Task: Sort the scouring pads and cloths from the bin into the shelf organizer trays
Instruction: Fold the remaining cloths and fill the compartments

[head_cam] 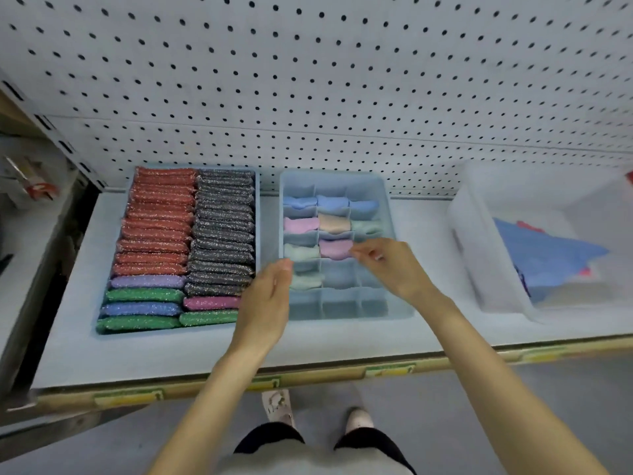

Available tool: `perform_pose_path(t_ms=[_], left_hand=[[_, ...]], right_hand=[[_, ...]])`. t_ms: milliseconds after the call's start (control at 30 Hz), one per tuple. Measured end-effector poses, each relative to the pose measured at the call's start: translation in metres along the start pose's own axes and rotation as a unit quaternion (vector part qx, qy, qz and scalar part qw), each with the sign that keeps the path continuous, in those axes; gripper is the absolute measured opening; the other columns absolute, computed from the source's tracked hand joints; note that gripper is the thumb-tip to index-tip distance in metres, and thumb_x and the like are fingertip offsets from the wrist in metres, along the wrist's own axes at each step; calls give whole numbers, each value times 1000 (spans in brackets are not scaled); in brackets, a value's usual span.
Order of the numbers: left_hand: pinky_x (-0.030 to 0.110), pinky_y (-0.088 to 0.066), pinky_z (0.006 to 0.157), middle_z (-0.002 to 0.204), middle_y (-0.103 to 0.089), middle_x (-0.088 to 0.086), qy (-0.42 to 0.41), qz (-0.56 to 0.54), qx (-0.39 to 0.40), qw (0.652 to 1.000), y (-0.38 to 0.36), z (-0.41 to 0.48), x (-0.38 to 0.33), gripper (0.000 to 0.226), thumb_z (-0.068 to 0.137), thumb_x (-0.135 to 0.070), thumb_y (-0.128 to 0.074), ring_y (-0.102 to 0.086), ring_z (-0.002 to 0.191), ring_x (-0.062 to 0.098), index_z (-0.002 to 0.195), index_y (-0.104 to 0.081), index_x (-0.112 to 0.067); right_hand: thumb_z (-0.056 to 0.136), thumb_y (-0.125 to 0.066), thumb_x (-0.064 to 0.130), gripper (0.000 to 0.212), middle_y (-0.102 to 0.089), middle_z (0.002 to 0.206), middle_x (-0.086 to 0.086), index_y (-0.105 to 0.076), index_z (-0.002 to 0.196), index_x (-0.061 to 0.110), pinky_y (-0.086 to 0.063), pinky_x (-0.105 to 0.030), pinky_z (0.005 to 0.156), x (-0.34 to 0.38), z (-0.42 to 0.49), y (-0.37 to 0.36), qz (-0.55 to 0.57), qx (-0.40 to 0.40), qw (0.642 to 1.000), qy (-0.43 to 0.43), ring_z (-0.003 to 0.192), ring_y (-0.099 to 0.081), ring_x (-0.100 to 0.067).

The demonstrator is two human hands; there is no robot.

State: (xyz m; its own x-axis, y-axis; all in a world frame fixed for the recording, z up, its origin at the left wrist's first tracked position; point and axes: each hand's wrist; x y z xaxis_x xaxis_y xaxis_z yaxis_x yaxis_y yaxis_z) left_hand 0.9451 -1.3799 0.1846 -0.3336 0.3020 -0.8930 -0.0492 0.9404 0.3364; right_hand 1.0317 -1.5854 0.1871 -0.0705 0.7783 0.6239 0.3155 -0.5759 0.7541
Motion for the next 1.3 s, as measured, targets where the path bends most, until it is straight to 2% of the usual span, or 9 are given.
perform_pose_path(t_ms=[167,367,500,667,833,967,1067,1200,1300], left_hand=[[37,-27,115,151,-36,1,-111,196,14,974,-44,12,-29,63,96,-56,-23,-28,141,17,144,-40,-19],[35,-19,117,158,-25,-1,-154,182,126,963,-163,10,-94,56,99,-51,-29,-18,146,14,147,-34,-24],[30,-19,115,159,-19,-3,-180,163,153,958,-257,3,-124,53,101,-47,-32,-16,146,11,149,-28,-24],[29,-14,118,161,-13,1,-146,127,72,978,-347,6,-142,55,101,-40,-36,-12,148,15,151,-23,-22],[38,-3,120,160,-19,-1,-113,265,-52,956,-384,6,-148,55,101,-41,-29,-15,147,15,151,-25,-21],[35,-9,118,157,-29,-2,-124,264,-73,954,-382,6,-143,50,102,-38,-34,-25,143,15,148,-34,-21],[40,-24,115,148,-44,1,-149,245,-101,953,-382,6,-146,56,96,-46,-26,-35,135,15,140,-48,-19],[43,-33,112,139,-54,1,-155,232,-114,953,-383,7,-145,53,96,-43,-26,-42,127,13,130,-58,-18],[32,-13,119,135,-55,-3,-141,204,-115,962,-383,8,-144,51,97,-44,-25,-45,128,11,127,-59,-20]], right_hand=[[91,-64,16,10,-68,83,18,-72,87,21,-43,-14,70,-70,-38,68,76,-134,986,-64,72,-60,-4],[89,-66,15,8,-67,81,10,-72,87,19,-40,-6,65,-137,-75,125,94,-193,967,-135,70,-58,3],[87,-66,6,13,-67,84,8,-70,87,18,-43,-16,67,-191,-92,162,98,-193,968,-125,66,-59,1],[87,-68,14,18,-67,104,1,-70,104,8,-39,-18,73,-278,-77,214,57,-79,980,-175,88,-60,-13],[88,-65,23,39,-59,119,-10,-57,121,3,-43,-33,91,-310,-32,223,-96,115,982,-115,110,-56,-26],[80,-71,43,67,-41,124,-11,-43,131,10,-42,-41,90,-317,-8,199,-175,150,970,-72,115,-43,-30],[83,-67,26,63,-41,129,-18,-35,133,5,-41,-40,87,-329,2,186,-283,142,949,-9,115,-42,-36],[88,-53,7,13,-62,102,-18,-60,99,2,-43,-34,72,-341,9,196,-134,96,985,-56,93,-59,-30],[88,-51,1,37,-44,59,-4,-39,56,15,-27,-28,56,-351,15,209,-9,71,993,-90,63,-41,-19]])
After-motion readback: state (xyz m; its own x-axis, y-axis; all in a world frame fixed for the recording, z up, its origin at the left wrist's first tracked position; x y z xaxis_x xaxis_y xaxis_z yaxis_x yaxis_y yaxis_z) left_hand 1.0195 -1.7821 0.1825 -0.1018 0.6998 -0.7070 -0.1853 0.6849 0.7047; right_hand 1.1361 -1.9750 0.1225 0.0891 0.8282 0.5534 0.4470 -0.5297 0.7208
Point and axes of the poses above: each hand's wrist, its own z-axis towards the middle knuckle, its own y-axis out of the back of the hand, x = y × z
